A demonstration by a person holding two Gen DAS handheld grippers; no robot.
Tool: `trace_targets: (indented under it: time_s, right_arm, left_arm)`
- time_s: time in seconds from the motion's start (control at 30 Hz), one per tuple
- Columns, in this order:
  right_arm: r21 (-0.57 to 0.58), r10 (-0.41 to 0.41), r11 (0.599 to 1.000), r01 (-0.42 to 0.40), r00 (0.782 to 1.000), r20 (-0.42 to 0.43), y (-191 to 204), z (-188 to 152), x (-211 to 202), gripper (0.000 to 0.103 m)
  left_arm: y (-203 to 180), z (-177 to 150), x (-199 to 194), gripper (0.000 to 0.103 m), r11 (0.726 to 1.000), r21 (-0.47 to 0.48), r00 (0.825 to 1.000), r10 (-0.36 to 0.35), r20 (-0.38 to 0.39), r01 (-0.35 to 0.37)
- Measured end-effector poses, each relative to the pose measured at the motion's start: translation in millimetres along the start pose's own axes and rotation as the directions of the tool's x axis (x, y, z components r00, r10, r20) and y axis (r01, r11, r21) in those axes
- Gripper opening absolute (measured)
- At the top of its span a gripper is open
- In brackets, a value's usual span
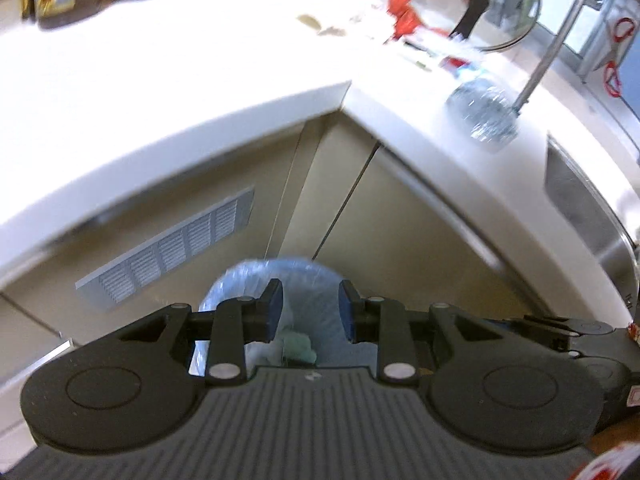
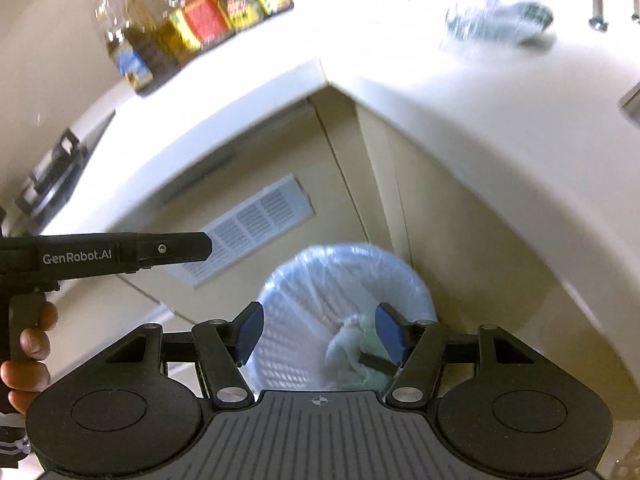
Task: Collect trash
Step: 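Raise both tools back up to the trash on the counter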
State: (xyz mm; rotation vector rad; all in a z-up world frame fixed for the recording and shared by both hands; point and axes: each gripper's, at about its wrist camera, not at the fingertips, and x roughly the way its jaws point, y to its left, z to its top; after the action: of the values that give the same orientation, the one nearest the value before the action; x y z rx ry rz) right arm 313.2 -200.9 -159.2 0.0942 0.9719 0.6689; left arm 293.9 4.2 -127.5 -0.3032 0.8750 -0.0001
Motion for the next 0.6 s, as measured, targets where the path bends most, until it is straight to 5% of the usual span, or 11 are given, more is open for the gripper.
trace_targets:
  time_s: [0.33,0.6]
  right_arm:
    - [0.078,-0.034,0.997,0.024,0.990,0.137,5,25,-51,0.062]
    - [0.171,-0.109,0.983,0.065,0.959,0.260,-20,49,-93,0.062]
  left_arm:
    - [-10,33,-36,0.032,0.997,0.066,0.994,-0.056,0.090,0.050]
    - [-24,57,-38,0.032,0.993,0.104,0.989,-0.065,0.132,0.052]
